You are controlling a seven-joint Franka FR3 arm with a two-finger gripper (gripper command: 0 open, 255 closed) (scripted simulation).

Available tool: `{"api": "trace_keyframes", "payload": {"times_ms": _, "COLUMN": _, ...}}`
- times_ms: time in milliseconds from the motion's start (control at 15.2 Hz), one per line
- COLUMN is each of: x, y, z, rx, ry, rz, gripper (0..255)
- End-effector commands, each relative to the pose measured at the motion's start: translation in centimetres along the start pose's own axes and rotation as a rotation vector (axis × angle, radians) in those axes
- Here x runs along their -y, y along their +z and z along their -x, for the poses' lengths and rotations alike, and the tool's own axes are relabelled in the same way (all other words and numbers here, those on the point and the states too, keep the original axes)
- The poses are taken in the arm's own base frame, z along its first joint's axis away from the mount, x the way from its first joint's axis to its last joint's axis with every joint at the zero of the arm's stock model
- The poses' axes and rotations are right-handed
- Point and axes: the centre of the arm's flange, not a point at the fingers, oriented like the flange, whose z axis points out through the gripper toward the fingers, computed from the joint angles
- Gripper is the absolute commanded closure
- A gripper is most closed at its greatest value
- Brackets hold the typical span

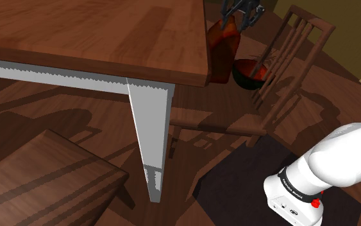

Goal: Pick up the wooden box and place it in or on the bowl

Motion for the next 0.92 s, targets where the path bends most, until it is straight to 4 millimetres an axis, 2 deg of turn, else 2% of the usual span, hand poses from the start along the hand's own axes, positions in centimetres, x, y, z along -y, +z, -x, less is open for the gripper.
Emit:
{"api": "trace_keyframes", "payload": {"times_ms": 0, "x": 0.2, "y": -1.1, "z": 0.1, "rx": -0.003, "ry": -0.001, "rz": -0.002, "gripper": 255}}
{"api": "trace_keyframes", "payload": {"times_ms": 66, "x": 0.3, "y": -1.4, "z": 0.1, "rx": -0.003, "ry": -0.001, "rz": -0.002, "gripper": 255}}
{"api": "trace_keyframes", "payload": {"times_ms": 858, "x": -11.4, "y": -8.9, "z": -7.5, "rx": -0.003, "ry": -0.001, "rz": -0.002, "gripper": 255}}
